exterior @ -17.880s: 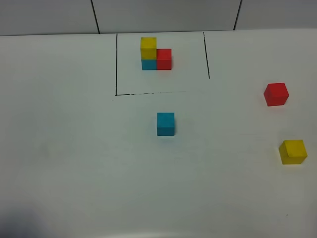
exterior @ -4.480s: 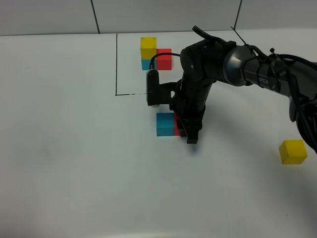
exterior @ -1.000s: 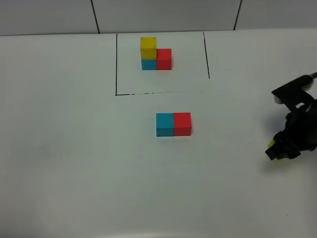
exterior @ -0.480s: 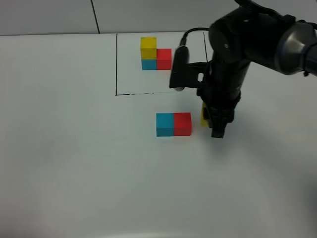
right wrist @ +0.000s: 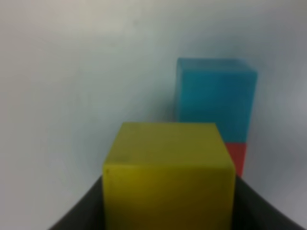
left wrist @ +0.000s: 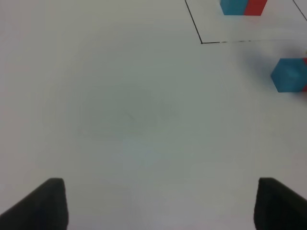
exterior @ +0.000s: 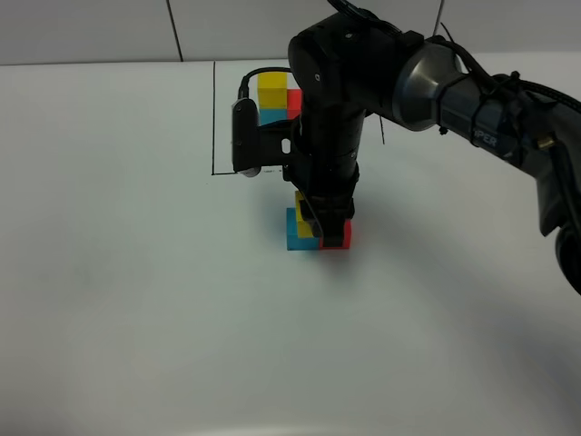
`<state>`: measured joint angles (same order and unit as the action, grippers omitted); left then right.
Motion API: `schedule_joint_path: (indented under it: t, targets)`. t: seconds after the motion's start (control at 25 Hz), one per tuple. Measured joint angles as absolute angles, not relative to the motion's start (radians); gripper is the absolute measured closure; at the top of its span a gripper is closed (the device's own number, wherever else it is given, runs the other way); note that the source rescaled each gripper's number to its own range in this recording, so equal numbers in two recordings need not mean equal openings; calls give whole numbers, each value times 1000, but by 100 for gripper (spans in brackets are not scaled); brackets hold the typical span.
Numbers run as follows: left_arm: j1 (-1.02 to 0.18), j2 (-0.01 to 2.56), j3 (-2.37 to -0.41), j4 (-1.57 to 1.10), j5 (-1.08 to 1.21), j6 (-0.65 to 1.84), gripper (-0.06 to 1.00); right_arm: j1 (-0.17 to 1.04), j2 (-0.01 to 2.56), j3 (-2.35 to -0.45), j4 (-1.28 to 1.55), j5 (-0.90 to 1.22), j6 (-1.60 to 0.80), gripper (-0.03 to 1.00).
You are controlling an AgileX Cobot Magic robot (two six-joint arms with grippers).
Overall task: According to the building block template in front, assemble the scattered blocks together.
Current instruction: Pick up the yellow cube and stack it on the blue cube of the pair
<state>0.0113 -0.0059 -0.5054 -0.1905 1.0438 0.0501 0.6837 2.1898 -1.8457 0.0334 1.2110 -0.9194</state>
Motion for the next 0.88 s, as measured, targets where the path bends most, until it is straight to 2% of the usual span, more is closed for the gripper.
schedule_joint_path:
  t: [0.24, 0.88]
  targets:
    - [11, -6, -505, -191, 1044, 50, -2, 684, 2269, -1957, 44, 1213, -926, 95]
    - [11, -6, -505, -191, 1044, 50, -2, 653, 2306, -1962, 52, 1217, -950, 95]
